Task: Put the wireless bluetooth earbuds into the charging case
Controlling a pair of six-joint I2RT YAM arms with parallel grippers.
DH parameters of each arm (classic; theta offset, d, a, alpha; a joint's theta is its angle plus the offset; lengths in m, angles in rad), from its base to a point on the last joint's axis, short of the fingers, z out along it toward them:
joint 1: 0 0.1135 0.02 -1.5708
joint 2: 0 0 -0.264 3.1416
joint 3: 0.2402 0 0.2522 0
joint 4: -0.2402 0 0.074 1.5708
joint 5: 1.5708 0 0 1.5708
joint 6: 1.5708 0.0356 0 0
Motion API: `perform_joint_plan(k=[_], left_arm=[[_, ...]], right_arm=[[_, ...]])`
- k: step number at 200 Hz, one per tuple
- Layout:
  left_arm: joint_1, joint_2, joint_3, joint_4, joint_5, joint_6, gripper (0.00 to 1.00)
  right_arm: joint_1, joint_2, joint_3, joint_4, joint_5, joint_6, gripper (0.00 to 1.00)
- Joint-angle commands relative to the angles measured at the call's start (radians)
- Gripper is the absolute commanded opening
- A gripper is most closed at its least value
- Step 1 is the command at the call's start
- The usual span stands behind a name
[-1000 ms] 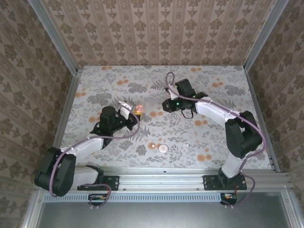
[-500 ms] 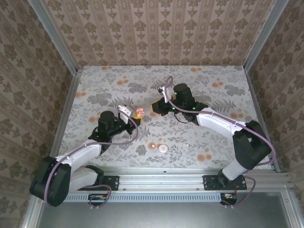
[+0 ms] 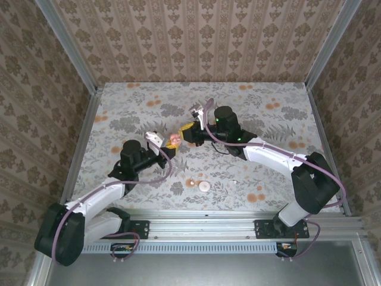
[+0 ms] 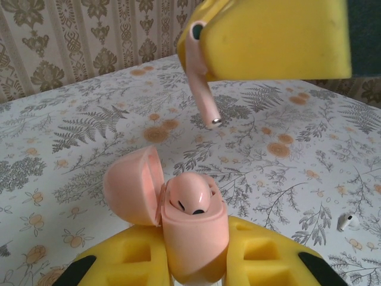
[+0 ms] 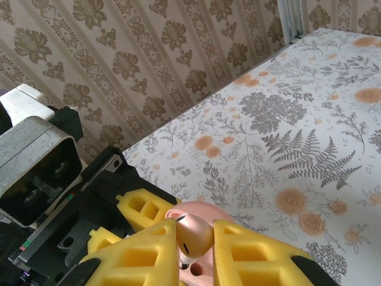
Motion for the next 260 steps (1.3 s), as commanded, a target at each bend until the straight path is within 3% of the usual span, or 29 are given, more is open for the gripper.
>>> perform_joint_plan(k=[1,260], left_arm=[[-0.006,-0.029,0.024,-0.001,0.004,0.018,0.0],[-0.008,-0.063,0.059,0.013,-0.052,0.013,0.0]], right_arm=[[0.009,0.005,-0.002,0.056,-0.027,0.017,0.18],[0.028,0.05,-0.018,0.055,-0.039,-0.013,0.18]])
